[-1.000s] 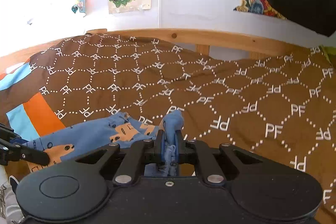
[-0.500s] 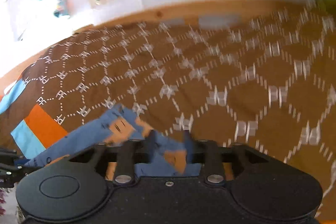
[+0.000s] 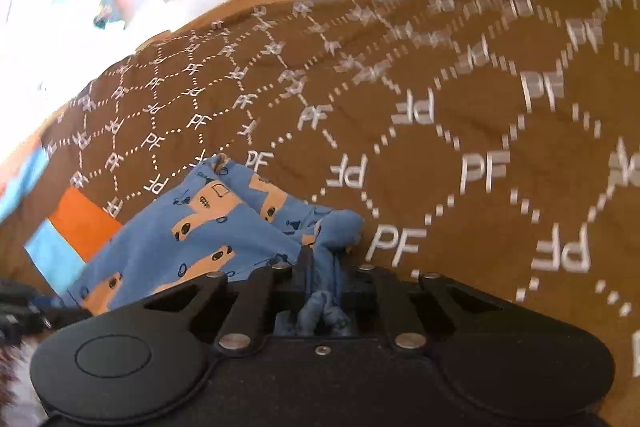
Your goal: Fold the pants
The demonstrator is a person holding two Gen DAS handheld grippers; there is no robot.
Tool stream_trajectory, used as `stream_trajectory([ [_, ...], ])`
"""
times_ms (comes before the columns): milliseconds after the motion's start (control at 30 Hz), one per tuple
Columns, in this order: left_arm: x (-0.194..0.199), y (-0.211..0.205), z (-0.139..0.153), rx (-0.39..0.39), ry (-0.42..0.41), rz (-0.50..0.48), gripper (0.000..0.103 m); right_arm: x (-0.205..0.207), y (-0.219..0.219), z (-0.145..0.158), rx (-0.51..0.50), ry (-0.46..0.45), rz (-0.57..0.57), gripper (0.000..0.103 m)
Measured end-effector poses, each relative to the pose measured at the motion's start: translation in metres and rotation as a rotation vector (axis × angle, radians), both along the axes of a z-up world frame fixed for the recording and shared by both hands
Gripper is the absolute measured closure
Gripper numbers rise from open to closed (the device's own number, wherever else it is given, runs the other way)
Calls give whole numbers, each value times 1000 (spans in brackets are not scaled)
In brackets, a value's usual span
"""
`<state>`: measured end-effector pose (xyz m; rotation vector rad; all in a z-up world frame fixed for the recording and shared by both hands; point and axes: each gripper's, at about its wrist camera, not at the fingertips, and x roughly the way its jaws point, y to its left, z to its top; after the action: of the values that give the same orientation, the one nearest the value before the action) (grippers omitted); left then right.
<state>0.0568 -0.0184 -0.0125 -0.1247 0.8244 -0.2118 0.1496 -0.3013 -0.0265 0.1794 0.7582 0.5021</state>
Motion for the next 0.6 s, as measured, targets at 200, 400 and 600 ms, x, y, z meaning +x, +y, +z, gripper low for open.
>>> stream_trajectory([
  [200, -2, -3, 14, -9, -45, -7, 83, -20, 27, 41, -179, -219, 61, 95],
  [400, -1, -8, 30, -17, -102, -21, 83, -20, 34, 75, -239, -332, 82, 95],
  [600, 24, -8, 51, -4, -146, -42, 83, 2, 32, 100, -254, -400, 70, 95],
])
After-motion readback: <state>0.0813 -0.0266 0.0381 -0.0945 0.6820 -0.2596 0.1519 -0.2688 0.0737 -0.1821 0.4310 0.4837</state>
